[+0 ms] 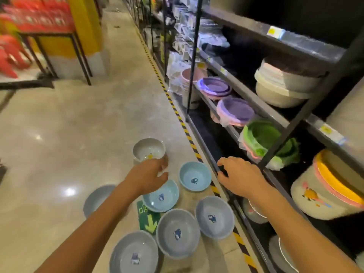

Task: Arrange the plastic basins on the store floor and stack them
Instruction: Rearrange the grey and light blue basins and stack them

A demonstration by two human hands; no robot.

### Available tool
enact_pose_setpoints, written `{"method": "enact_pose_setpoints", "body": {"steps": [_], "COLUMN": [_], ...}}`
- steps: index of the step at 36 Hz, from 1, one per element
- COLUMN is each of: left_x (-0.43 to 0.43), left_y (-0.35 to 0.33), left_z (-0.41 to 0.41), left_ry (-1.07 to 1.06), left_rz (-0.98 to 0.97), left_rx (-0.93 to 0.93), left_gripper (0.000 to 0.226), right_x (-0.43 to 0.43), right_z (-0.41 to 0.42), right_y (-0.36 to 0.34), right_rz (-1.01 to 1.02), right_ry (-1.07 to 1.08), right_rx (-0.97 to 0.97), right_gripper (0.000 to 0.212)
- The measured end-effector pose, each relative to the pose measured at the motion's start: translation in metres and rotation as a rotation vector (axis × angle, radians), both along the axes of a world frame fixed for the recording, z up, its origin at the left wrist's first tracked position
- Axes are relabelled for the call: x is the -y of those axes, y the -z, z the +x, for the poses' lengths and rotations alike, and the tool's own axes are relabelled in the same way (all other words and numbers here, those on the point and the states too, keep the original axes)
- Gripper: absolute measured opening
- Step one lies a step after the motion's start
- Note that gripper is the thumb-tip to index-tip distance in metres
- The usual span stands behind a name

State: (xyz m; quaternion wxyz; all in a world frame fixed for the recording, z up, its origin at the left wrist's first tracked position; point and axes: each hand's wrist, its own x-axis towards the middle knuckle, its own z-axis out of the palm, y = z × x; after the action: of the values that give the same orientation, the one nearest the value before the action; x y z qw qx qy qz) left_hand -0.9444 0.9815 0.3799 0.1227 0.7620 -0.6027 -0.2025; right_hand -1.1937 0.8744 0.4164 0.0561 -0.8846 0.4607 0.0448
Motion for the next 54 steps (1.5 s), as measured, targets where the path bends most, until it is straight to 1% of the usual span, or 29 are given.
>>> {"method": "enact_pose_setpoints", "body": {"steps": [3, 6, 9, 14, 18, 21, 24, 26, 29, 31, 34, 37, 38, 41, 43, 46, 51, 54], "left_x": [-0.006, -0.005, -0.002, -0.002, -0.003, -0.004, -0.001, 0.003, 0.009, 0.01, 0.013, 0.021, 0.022, 0.026, 0.029, 0.038, 0.068, 0.098], "left_y": [0.005, 0.019, 0.036, 0.077, 0.122, 0.165, 0.222, 0.248, 0.322, 0.373, 0.448, 0.52, 0.542, 0.605, 0.641, 0.689, 0.749, 0.776], "left_z": [-0.011, -0.02, -0.027, -0.026, -0.017, -0.011, -0.001, 0.005, 0.01, 0.007, 0.009, 0.012, 0.012, 0.013, 0.014, 0.014, -0.005, -0.029], "left_ry": [-0.131, -0.235, -0.309, -0.347, -0.352, -0.332, -0.324, -0.328, -0.336, -0.351, -0.327, -0.299, -0.303, -0.318, -0.298, -0.226, -0.058, -0.004], "left_rz": [0.009, 0.009, 0.028, 0.031, 0.032, 0.043, 0.029, 0.036, 0.046, 0.068, 0.067, 0.066, 0.07, 0.063, 0.06, 0.078, 0.01, 0.006], "left_rx": [-0.016, -0.012, 0.0, -0.032, -0.031, -0.019, 0.002, 0.014, 0.034, 0.027, 0.048, 0.057, 0.056, 0.05, 0.067, 0.163, 0.207, 0.214], "left_gripper": [0.039, 0.04, 0.038, 0.038, 0.039, 0.04, 0.039, 0.04, 0.041, 0.041, 0.042, 0.044, 0.044, 0.042, 0.041, 0.041, 0.04, 0.042], "right_x": [0.021, 0.039, 0.051, 0.064, 0.072, 0.074, 0.081, 0.084, 0.088, 0.089, 0.096, 0.1, 0.102, 0.108, 0.108, 0.11, 0.129, 0.147], "right_z": [0.008, 0.015, 0.019, 0.027, 0.036, 0.038, 0.043, 0.044, 0.046, 0.046, 0.046, 0.044, 0.043, 0.039, 0.039, 0.038, 0.024, 0.003], "right_y": [0.012, 0.026, 0.042, 0.074, 0.118, 0.166, 0.227, 0.257, 0.338, 0.392, 0.47, 0.542, 0.566, 0.63, 0.666, 0.713, 0.773, 0.799], "right_rz": [0.052, 0.067, 0.117, 0.134, 0.128, 0.152, 0.159, 0.164, 0.162, 0.182, 0.157, 0.173, 0.174, 0.167, 0.167, 0.141, 0.086, 0.087], "right_ry": [-0.094, -0.158, -0.195, -0.218, -0.195, -0.174, -0.17, -0.174, -0.202, -0.213, -0.19, -0.143, -0.13, -0.109, -0.112, -0.12, -0.077, -0.036], "right_rx": [-0.003, -0.022, -0.033, -0.032, -0.029, -0.052, -0.077, -0.099, -0.14, -0.165, -0.146, -0.119, -0.127, -0.14, -0.16, -0.171, -0.149, -0.122], "right_gripper": [0.018, 0.035, 0.034, 0.035, 0.037, 0.037, 0.041, 0.038, 0.03, 0.03, 0.029, 0.018, 0.017, 0.028, 0.034, 0.04, 0.035, 0.041]}}
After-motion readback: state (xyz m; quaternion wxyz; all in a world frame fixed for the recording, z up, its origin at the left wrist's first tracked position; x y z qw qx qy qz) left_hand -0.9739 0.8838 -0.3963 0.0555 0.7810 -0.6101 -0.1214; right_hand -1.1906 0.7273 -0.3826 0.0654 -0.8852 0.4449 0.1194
